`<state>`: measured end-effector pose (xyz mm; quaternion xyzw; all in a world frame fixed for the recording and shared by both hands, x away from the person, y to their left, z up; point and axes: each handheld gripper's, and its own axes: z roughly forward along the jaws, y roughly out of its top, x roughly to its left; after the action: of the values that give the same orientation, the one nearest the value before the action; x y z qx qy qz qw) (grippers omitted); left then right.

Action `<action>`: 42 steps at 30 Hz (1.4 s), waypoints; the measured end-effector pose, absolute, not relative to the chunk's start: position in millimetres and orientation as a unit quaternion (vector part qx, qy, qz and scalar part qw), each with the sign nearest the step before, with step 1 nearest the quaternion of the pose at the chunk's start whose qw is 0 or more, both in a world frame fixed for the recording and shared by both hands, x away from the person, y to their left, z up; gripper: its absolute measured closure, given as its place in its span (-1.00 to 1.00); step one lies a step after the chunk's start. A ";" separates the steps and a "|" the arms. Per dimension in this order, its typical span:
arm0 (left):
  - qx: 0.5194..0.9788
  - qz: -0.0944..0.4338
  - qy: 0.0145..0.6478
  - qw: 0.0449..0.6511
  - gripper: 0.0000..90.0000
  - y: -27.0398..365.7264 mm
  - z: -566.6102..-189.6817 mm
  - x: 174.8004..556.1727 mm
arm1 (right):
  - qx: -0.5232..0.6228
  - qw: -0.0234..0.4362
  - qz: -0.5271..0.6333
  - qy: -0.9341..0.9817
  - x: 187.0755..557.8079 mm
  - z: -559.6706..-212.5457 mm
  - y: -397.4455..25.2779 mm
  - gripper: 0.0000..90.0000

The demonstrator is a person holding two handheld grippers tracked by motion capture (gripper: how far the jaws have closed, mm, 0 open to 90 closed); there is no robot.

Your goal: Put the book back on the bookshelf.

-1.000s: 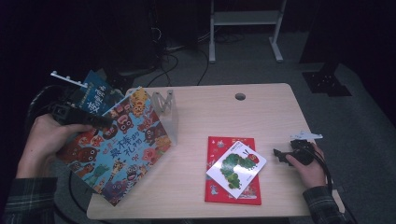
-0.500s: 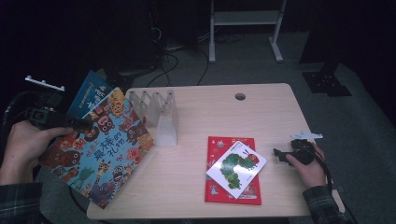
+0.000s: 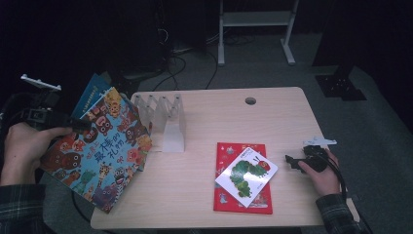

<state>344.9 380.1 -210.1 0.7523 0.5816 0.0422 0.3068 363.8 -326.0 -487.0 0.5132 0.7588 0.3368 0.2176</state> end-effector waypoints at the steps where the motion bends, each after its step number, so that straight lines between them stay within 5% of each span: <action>1: 0.750 0.043 0.584 0.306 0.80 380.5 -210.0 346.2 | 0.513 0.218 0.337 0.759 363.9 -486.9 -326.1 -0.71; 42: 0.715 0.065 0.642 0.268 0.80 370.8 -202.7 398.8 | 0.513 0.217 0.337 0.759 364.4 -487.0 -326.8 -0.71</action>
<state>398.8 370.8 -202.7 0.7150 0.6423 0.0654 0.2681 364.4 -326.8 -487.0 0.5135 0.7586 0.3371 0.2172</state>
